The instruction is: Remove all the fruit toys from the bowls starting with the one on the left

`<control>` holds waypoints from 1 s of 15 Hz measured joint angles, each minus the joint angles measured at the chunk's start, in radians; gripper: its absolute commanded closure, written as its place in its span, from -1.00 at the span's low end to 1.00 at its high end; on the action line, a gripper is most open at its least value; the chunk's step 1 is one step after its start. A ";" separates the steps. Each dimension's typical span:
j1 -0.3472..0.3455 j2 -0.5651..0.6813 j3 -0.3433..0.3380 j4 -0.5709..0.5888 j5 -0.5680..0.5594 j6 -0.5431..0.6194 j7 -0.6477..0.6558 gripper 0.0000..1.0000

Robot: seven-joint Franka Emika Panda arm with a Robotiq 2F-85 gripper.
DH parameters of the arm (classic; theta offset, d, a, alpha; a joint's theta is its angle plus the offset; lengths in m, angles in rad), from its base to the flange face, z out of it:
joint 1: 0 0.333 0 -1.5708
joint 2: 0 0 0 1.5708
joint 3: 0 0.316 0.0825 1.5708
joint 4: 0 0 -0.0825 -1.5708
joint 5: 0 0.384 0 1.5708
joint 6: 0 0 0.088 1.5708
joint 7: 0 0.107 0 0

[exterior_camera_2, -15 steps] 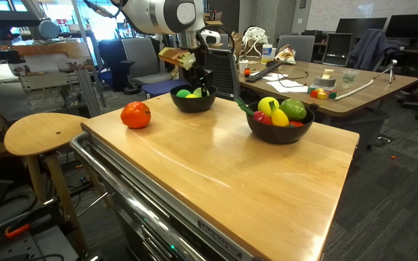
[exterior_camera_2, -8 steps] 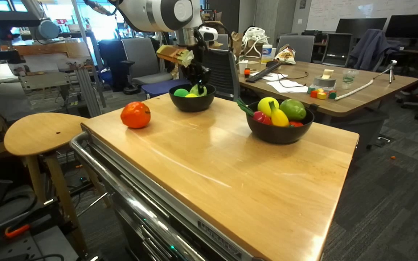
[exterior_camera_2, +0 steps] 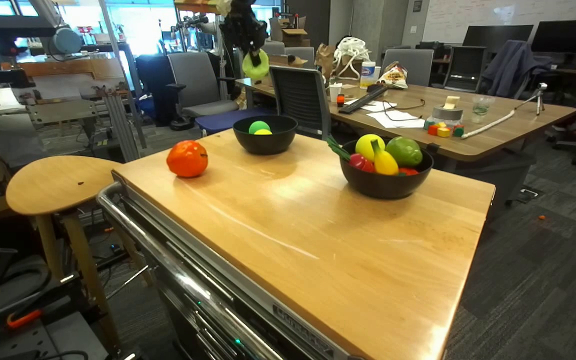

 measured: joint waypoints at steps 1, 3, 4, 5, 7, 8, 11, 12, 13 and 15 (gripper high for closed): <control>-0.012 -0.054 -0.008 -0.040 0.000 -0.015 0.011 0.92; -0.048 -0.150 -0.023 -0.125 0.005 -0.054 0.019 0.90; -0.069 -0.192 -0.032 -0.168 0.009 -0.069 0.019 0.90; -0.089 -0.227 -0.043 -0.209 0.014 -0.076 0.014 0.91; -0.125 -0.278 -0.065 -0.283 0.038 -0.080 -0.008 0.89; -0.140 -0.291 -0.077 -0.314 0.049 -0.080 -0.026 0.90; -0.172 -0.280 -0.108 -0.365 0.076 -0.054 -0.087 0.89; -0.178 -0.261 -0.116 -0.370 0.093 -0.031 -0.108 0.89; -0.181 -0.232 -0.121 -0.371 0.109 0.006 -0.127 0.89; -0.183 -0.167 -0.122 -0.370 0.128 0.086 -0.153 0.94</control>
